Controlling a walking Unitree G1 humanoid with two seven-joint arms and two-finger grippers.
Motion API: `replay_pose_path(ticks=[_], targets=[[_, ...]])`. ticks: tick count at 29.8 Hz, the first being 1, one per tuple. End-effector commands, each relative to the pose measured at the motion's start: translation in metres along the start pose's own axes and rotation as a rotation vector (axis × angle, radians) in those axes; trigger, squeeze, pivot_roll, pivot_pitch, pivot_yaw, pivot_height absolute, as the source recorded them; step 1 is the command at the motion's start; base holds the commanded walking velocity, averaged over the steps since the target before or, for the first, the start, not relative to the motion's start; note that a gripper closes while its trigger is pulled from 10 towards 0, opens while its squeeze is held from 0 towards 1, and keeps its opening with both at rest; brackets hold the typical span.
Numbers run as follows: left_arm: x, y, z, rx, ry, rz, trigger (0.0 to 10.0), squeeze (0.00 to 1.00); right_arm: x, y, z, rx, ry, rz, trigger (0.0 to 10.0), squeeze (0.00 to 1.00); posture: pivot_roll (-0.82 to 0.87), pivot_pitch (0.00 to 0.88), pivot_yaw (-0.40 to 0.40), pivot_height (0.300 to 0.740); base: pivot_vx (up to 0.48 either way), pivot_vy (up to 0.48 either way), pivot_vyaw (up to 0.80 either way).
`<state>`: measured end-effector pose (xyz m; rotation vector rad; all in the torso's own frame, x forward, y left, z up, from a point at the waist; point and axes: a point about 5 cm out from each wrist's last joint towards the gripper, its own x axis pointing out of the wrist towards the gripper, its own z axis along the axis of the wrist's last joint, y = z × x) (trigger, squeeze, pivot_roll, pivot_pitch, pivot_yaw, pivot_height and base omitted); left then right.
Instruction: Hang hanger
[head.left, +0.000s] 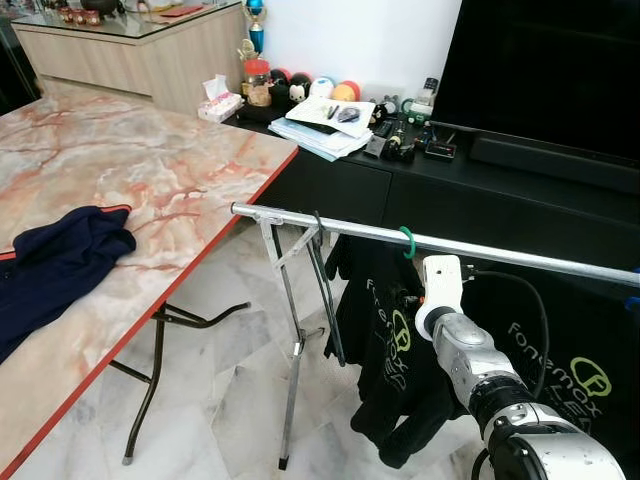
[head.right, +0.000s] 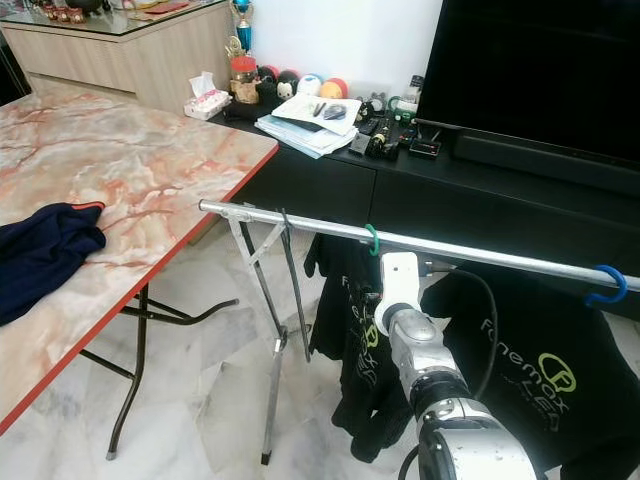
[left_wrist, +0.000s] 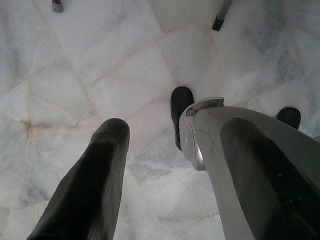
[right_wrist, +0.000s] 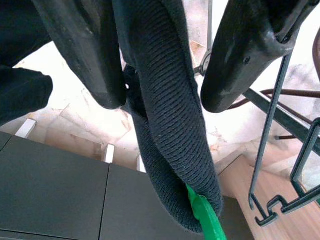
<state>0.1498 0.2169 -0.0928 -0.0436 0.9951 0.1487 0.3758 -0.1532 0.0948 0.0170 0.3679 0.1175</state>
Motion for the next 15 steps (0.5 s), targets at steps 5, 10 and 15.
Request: replay_pose_path(ticks=[5,10,15], targets=[[-0.0010,0.0022,-0.0061,0.000,0.031,0.007,10.0,0.00,0.0006,0.0013,0.0020,0.037,-0.010,0.009,0.0,0.00,-0.01,0.068,0.006,0.740,0.000,0.000,0.00],[-0.0010,0.0023,-0.0058,0.000,0.031,0.005,10.0,0.00,0.0006,0.0029,0.0002,0.032,-0.004,0.019,0.0,0.00,-0.01,0.071,0.006,0.740,0.000,0.000,0.00],[-0.0010,0.0023,-0.0060,-0.002,0.032,0.004,10.0,0.00,-0.0004,0.0019,-0.0062,0.030,0.017,0.018,0.0,0.00,-0.01,0.076,0.006,0.740,0.000,0.000,0.00]])
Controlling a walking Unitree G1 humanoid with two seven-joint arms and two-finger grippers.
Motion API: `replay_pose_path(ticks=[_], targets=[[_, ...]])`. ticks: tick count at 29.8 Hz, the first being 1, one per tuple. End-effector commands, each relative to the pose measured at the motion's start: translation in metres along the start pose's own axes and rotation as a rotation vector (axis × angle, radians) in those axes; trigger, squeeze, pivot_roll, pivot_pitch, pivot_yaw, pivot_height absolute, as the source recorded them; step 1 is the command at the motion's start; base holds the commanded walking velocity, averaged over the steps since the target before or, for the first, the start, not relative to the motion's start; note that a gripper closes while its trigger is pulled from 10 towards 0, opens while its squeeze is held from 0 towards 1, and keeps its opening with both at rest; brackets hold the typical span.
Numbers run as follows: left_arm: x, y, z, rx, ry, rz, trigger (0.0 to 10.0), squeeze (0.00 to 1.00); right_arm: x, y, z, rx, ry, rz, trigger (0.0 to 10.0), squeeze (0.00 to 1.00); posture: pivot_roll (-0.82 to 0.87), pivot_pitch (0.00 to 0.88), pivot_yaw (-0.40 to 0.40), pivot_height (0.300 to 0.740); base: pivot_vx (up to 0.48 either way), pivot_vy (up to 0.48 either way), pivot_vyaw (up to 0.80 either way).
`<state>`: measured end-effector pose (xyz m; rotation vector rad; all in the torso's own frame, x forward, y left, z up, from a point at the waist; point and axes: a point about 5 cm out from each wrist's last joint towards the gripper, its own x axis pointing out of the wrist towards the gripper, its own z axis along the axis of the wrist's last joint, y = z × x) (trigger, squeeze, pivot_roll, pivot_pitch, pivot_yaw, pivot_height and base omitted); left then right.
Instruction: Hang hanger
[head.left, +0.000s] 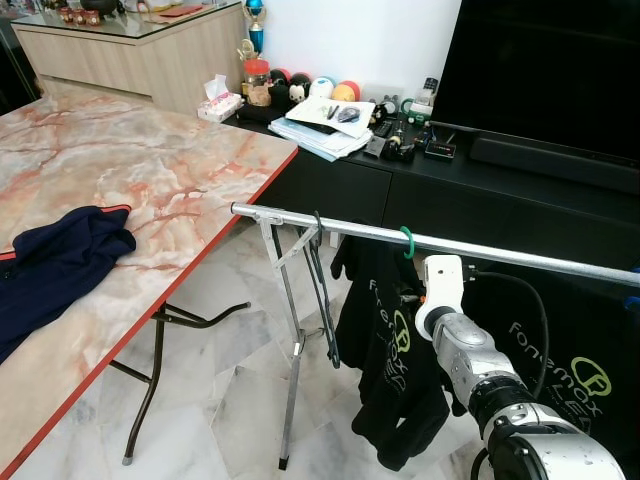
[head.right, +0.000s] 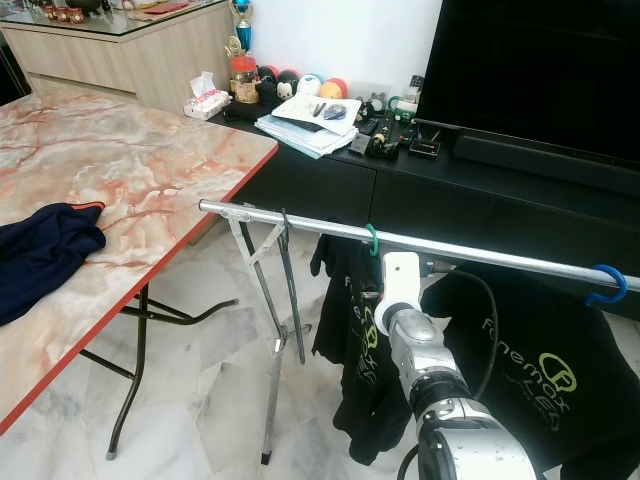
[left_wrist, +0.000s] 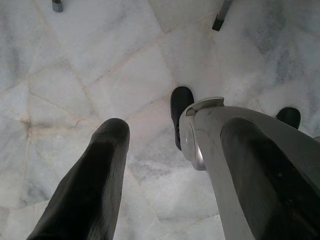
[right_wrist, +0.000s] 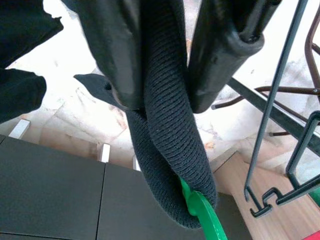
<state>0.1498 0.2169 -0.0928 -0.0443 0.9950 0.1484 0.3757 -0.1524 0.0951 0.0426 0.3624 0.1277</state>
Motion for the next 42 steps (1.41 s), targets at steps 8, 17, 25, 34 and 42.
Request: replay_pose_path(ticks=[8,17,25,34,42], targets=[[-0.001,0.002,-0.007,0.000,0.037,0.001,10.0,0.00,-0.001,0.003,-0.009,0.011,0.032,0.015,0.0,0.00,0.00,0.081,0.007,0.740,0.000,0.000,0.00],[-0.001,0.002,-0.007,0.003,0.040,-0.002,10.0,0.00,0.000,0.006,-0.011,0.033,0.038,0.034,0.0,0.00,0.00,0.083,0.007,0.740,0.000,0.000,0.00],[-0.001,0.002,-0.007,0.005,0.041,-0.003,10.0,0.00,-0.001,0.006,0.003,0.080,-0.087,0.009,0.0,0.00,0.00,0.084,0.007,0.740,0.000,0.000,0.00],[-0.001,0.002,-0.008,0.011,0.043,-0.004,10.0,0.00,-0.013,-0.004,0.013,0.125,-0.316,-0.137,0.0,0.00,-0.02,0.090,0.012,0.740,0.000,0.000,0.00],[-0.001,0.002,-0.008,0.017,0.045,-0.008,10.0,0.00,-0.030,-0.010,0.012,0.156,-0.463,-0.187,0.0,0.00,-0.03,0.092,0.012,0.740,0.000,0.000,0.00]])
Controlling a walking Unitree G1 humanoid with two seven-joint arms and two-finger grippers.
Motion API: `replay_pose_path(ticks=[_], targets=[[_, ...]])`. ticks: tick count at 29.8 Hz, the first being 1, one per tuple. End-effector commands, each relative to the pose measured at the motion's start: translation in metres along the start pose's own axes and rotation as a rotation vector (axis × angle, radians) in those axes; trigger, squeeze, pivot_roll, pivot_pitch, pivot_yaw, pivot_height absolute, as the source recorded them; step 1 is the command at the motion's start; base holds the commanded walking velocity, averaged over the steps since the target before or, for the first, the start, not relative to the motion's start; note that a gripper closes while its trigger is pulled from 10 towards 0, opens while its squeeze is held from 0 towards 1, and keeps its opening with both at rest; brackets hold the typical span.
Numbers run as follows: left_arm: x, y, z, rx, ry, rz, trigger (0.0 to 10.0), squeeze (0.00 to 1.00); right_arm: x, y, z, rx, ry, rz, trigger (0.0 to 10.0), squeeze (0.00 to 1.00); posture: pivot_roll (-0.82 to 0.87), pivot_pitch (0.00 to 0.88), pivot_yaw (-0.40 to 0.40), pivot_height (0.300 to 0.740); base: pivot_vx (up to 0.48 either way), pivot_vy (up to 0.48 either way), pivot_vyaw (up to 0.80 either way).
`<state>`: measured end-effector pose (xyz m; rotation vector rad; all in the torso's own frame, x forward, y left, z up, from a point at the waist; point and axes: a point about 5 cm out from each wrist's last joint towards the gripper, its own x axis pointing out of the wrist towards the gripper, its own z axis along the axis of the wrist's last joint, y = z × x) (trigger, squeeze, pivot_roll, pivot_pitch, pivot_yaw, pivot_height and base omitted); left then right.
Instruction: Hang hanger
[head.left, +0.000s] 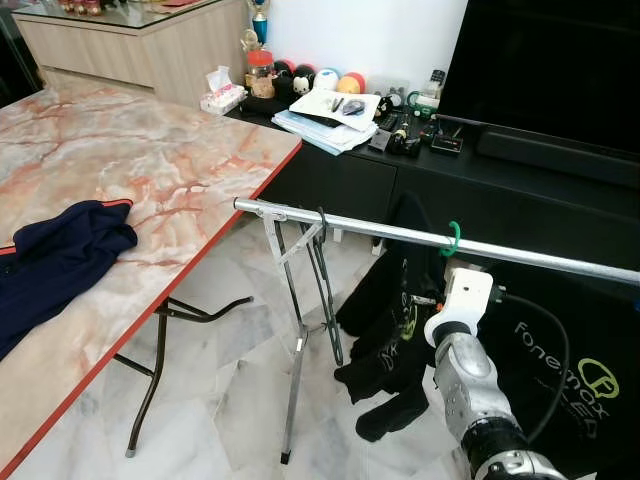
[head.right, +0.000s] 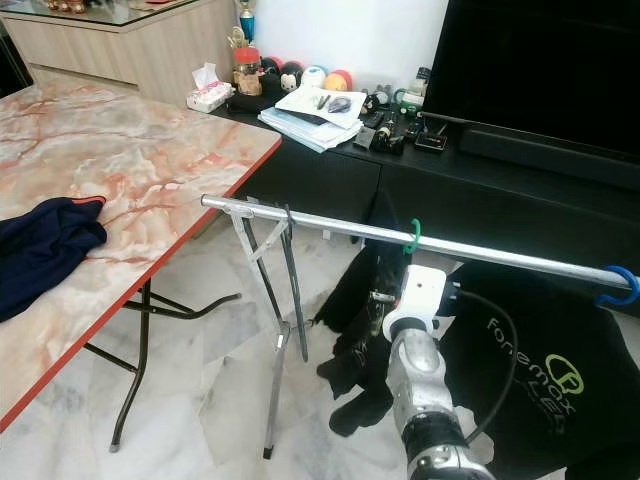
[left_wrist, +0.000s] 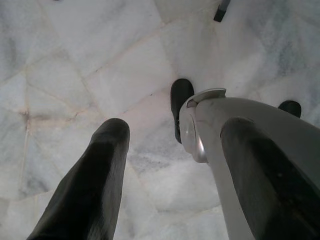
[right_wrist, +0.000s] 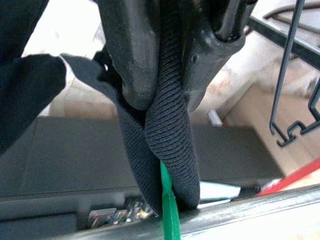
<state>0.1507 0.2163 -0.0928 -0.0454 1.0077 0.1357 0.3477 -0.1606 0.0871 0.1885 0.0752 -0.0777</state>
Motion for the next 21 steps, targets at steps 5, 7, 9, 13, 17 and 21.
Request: replay_pose_path(ticks=[5,7,9,13,17,21], targets=[[-0.002,0.003,-0.008,0.014,0.034,0.000,10.0,0.00,-0.011,-0.004,0.026,-0.021,-0.204,-0.026,0.0,0.00,-0.04,0.090,0.012,0.740,0.000,0.000,0.00],[-0.002,0.003,-0.008,0.016,0.033,0.000,10.0,0.00,-0.021,-0.007,0.014,-0.042,-0.195,-0.039,0.0,0.00,-0.04,0.090,0.015,0.740,0.000,0.000,0.00],[-0.002,0.004,-0.007,0.017,0.032,0.002,10.0,0.00,-0.029,-0.010,0.007,-0.036,-0.189,-0.054,0.0,0.00,-0.03,0.089,0.016,0.740,0.000,0.000,0.00],[-0.002,0.004,-0.007,0.017,0.031,0.006,10.0,0.00,-0.039,-0.015,-0.005,-0.039,-0.157,-0.080,0.0,0.00,-0.04,0.086,0.017,0.740,0.000,0.000,0.00],[-0.002,0.005,-0.007,0.020,0.030,0.007,10.0,0.00,-0.050,-0.020,-0.022,-0.063,-0.093,-0.092,0.0,0.00,-0.04,0.082,0.021,0.740,0.000,0.000,0.00],[-0.002,0.006,-0.007,0.023,0.029,0.007,10.0,0.00,-0.063,-0.033,-0.054,-0.098,0.053,-0.105,0.2,0.00,-0.05,0.070,0.025,0.740,0.000,0.000,0.00]])
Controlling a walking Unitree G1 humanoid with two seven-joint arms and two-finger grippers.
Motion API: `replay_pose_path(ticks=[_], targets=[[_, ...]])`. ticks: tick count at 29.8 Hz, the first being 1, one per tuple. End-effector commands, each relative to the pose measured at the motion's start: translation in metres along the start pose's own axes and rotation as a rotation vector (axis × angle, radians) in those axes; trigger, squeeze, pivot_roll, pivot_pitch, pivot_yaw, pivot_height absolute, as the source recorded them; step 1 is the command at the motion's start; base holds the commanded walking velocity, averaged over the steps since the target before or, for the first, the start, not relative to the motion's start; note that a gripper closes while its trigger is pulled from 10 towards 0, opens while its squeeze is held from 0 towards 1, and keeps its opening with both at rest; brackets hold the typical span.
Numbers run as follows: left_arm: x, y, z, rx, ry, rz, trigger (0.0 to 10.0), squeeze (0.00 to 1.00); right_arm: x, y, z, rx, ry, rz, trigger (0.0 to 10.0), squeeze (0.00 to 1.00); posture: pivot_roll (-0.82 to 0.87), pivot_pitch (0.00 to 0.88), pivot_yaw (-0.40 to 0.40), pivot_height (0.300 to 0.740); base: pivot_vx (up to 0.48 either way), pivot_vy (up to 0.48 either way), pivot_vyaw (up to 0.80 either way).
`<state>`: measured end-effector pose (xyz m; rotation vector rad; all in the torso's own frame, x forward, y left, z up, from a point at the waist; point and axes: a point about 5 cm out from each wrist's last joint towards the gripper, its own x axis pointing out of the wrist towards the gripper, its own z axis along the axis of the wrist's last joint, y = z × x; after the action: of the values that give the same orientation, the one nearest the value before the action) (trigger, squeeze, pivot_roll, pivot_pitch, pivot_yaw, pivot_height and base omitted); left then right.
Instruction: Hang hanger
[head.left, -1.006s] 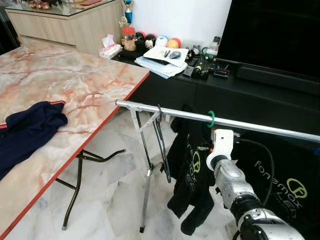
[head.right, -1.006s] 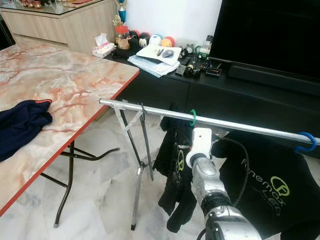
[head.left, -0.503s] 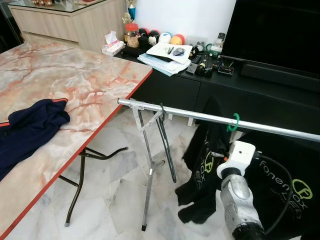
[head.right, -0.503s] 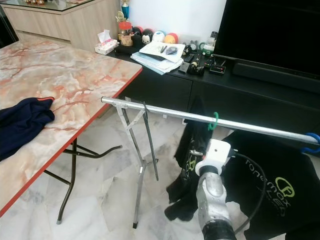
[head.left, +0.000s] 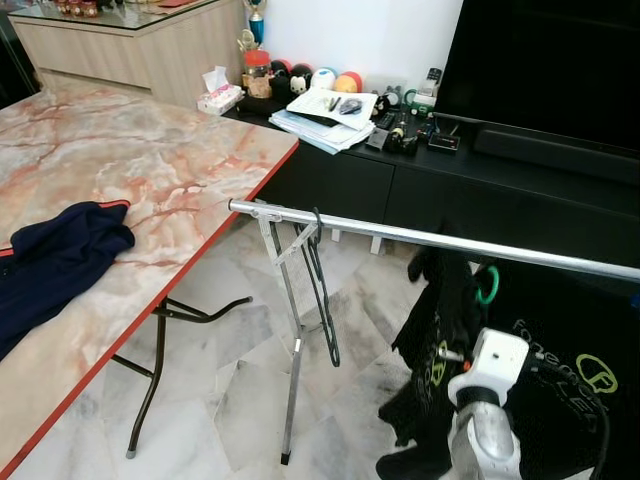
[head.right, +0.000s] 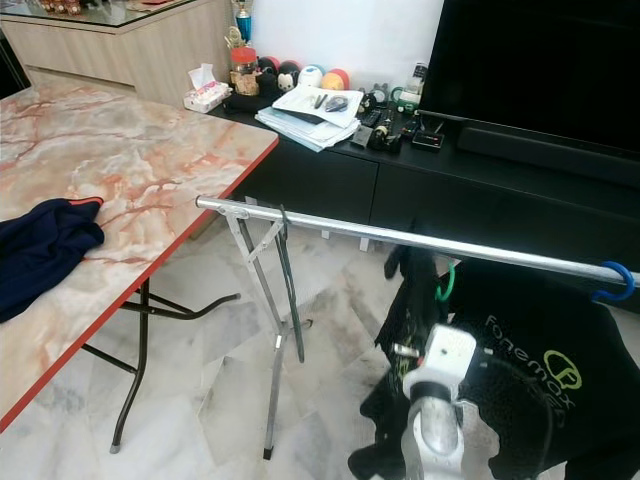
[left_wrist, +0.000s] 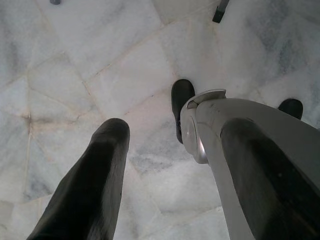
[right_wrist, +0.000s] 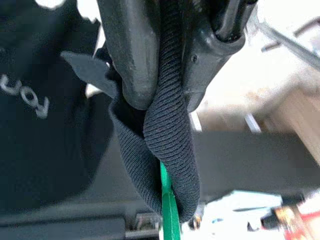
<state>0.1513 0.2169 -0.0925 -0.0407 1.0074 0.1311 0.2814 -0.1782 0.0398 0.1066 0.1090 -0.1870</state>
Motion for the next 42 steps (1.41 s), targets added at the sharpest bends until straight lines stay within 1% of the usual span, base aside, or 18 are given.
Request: replay_pose_path(ticks=[1,2,3,6,7,9,10,12,13,16,18,20,23,31,35,39,42], targets=[[-0.002,0.005,-0.008,0.015,0.028,0.010,10.0,0.00,-0.003,-0.004,-0.017,-0.030,0.080,0.017,3.1,0.00,-0.06,0.066,0.026,0.740,0.000,0.000,0.00],[-0.002,0.005,-0.008,0.015,0.028,0.010,10.0,0.00,-0.003,-0.004,-0.017,-0.030,0.080,0.017,3.1,0.00,-0.06,0.066,0.026,0.740,0.000,0.000,0.00],[-0.002,0.005,-0.008,0.004,0.025,0.015,10.0,0.00,-0.006,-0.009,-0.030,-0.061,0.150,0.022,10.0,0.00,-0.06,0.058,0.027,0.740,0.000,0.000,0.00],[-0.002,0.005,-0.008,-0.005,0.022,0.020,10.0,0.00,-0.011,-0.017,-0.045,-0.095,0.230,0.013,10.0,0.00,-0.06,0.053,0.028,0.740,0.000,0.000,0.00],[-0.002,0.005,-0.009,-0.028,0.023,0.028,10.0,0.00,-0.016,-0.027,-0.058,-0.113,0.307,-0.017,10.0,0.00,-0.06,0.047,0.028,0.740,0.000,0.000,0.00],[-0.002,0.005,-0.009,-0.036,0.023,0.031,10.0,0.00,-0.018,-0.033,-0.064,-0.125,0.347,-0.036,10.0,0.00,-0.06,0.043,0.028,0.740,0.000,0.000,0.00],[-0.002,0.005,-0.010,-0.035,0.024,0.031,10.0,0.00,-0.022,-0.039,-0.069,-0.127,0.381,-0.058,10.0,0.00,-0.06,0.041,0.028,0.740,0.000,0.000,0.00],[-0.002,0.005,-0.010,-0.035,0.024,0.031,10.0,0.00,-0.022,-0.039,-0.069,-0.127,0.381,-0.058,10.0,0.00,-0.06,0.041,0.028,0.740,0.000,0.000,0.00],[-0.002,0.005,-0.010,-0.033,0.025,0.031,10.0,0.00,-0.026,-0.045,-0.075,-0.135,0.420,-0.074,10.0,0.00,-0.06,0.035,0.026,0.740,0.000,0.000,0.00],[-0.002,0.004,-0.011,-0.026,0.032,0.028,10.0,0.00,-0.037,-0.056,-0.087,-0.149,0.493,-0.105,10.0,0.00,-0.05,0.031,0.027,0.740,0.000,0.000,0.00],[-0.002,0.004,-0.012,-0.029,0.033,0.028,10.0,0.00,-0.042,-0.061,-0.092,-0.144,0.528,-0.125,10.0,0.00,-0.06,0.030,0.027,0.740,0.000,0.000,0.00],[-0.003,0.004,-0.012,-0.033,0.035,0.027,10.0,0.00,-0.055,-0.068,-0.102,-0.156,0.596,-0.138,10.0,0.00,-0.05,0.027,0.026,0.740,0.000,0.000,0.00],[-0.003,0.004,-0.013,-0.042,0.033,0.026,10.0,0.00,-0.060,-0.072,-0.106,-0.161,0.616,-0.147,10.0,0.00,-0.05,0.025,0.025,0.740,0.000,0.000,0.00],[-0.003,0.005,-0.013,-0.034,0.039,0.021,10.0,0.00,-0.069,-0.077,-0.110,-0.129,0.615,-0.176,10.0,0.00,-0.06,0.022,0.034,0.740,0.000,0.000,0.00],[-0.003,0.005,-0.012,-0.037,0.033,0.019,10.0,0.00,-0.072,-0.072,-0.114,-0.109,0.638,-0.162,10.0,0.00,-0.05,0.037,0.033,0.740,0.000,0.000,0.00],[-0.002,0.005,-0.011,-0.037,0.031,0.020,10.0,0.00,-0.074,-0.065,-0.118,-0.098,0.667,-0.119,10.0,0.00,-0.05,0.048,0.033,0.740,0.000,0.000,0.00],[-0.002,0.005,-0.010,-0.033,0.032,0.022,10.0,0.00,-0.075,-0.063,-0.120,-0.099,0.678,-0.117,10.0,0.00,-0.05,0.054,0.031,0.740,0.000,0.000,0.00]])
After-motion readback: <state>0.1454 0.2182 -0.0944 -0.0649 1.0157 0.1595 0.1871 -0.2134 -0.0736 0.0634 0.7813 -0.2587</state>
